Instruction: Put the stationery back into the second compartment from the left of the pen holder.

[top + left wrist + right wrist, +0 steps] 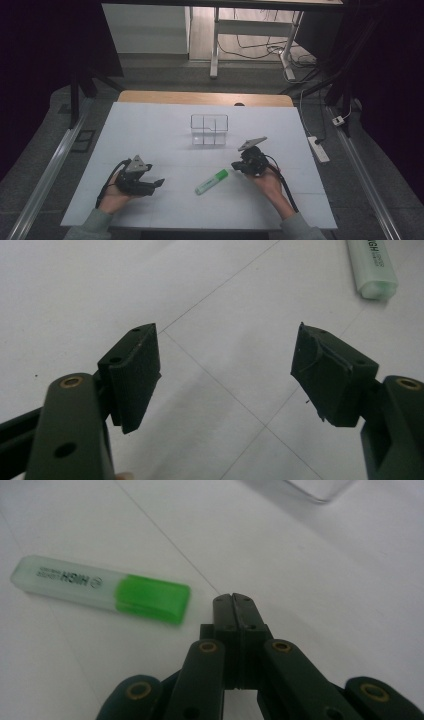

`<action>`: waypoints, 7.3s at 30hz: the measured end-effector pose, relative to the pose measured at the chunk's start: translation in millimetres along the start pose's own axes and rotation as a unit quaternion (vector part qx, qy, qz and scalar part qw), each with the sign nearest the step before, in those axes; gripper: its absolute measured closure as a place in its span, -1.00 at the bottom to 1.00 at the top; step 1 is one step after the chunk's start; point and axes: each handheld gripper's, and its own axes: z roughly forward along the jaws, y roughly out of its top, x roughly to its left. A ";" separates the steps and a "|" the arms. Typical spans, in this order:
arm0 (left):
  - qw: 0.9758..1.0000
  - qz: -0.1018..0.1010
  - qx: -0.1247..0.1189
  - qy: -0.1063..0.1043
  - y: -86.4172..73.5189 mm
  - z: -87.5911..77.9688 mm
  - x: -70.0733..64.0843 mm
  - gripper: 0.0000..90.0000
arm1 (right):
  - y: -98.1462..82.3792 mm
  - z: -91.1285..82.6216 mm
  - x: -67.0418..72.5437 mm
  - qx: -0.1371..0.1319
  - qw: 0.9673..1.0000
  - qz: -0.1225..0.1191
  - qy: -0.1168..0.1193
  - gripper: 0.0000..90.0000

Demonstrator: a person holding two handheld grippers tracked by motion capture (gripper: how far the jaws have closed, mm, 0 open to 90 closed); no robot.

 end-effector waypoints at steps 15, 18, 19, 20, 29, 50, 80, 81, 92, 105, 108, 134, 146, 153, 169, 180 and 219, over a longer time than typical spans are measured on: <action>1.000 0.007 -0.001 -0.002 1.8 1.7 -1.2 -0.39 | -76.2 -63.9 0.1 -0.065 0.996 -0.003 -0.067 0.23; 1.000 0.010 0.000 0.000 2.4 3.3 -2.8 -0.39 | -90.7 -73.0 -1.9 -0.081 0.995 0.009 -0.063 0.05; 1.000 0.012 0.002 0.001 2.8 4.0 -3.3 -0.39 | -94.8 -75.9 -3.4 -0.084 0.994 0.013 -0.063 0.02; 1.000 0.013 0.002 0.002 3.3 4.7 -3.9 -0.39 | -98.3 -78.2 -5.2 -0.090 0.994 0.017 -0.063 -0.01; 1.000 0.009 -0.001 -0.006 8.1 8.0 -8.1 -0.40 | -105.1 -81.9 -14.4 -0.114 0.992 0.006 -0.057 -0.12; 0.998 0.042 -0.006 -0.037 62.2 25.6 -41.1 -0.40 | -103.9 -79.8 -13.9 -0.116 0.992 -0.006 -0.058 -0.15; 0.985 0.112 0.091 -0.094 134.1 118.6 -88.7 -0.37 | -104.6 -75.2 -15.4 -0.105 0.993 -0.001 -0.056 -0.16; 0.984 0.114 0.094 -0.095 135.4 120.4 -90.0 -0.36 | -104.4 -75.2 -15.1 -0.105 0.993 -0.001 -0.056 -0.16; 0.978 0.128 0.128 -0.105 142.8 141.2 -98.0 -0.20 | -104.7 -74.1 -15.4 -0.103 0.993 0.000 -0.057 -0.17; 0.975 0.133 0.147 -0.100 145.2 141.6 -101.0 0.43 | -104.0 -73.8 -14.6 -0.097 0.994 0.001 -0.059 -0.17; 0.975 0.131 0.148 -0.103 145.6 141.7 -99.7 0.47 | -103.7 -73.8 -14.2 -0.096 0.994 0.002 -0.059 -0.17; 0.985 0.111 0.056 -0.116 158.1 93.9 -80.7 0.48 | -103.9 -74.6 -13.4 -0.095 0.993 0.000 -0.066 -0.17; 0.989 0.097 -0.029 -0.111 174.1 51.4 -62.1 0.48 | -103.7 -74.7 -13.1 -0.096 0.993 -0.002 -0.066 -0.17; 0.989 0.092 -0.058 -0.105 182.7 37.2 -51.0 0.48 | -104.0 -74.8 -13.3 -0.097 0.993 -0.002 -0.066 -0.17; 0.987 0.083 -0.105 -0.085 216.0 28.4 -22.0 0.48 | -105.2 -74.0 -14.8 -0.095 0.993 0.003 -0.065 -0.17; 0.986 0.077 -0.118 -0.086 240.4 40.2 -4.8 0.48 | -105.6 -74.4 -15.3 -0.096 0.993 0.004 -0.064 -0.17; 0.983 0.047 -0.164 -0.070 270.5 103.2 26.2 0.48 | -109.8 -75.5 -18.0 -0.096 0.993 0.013 -0.068 -0.17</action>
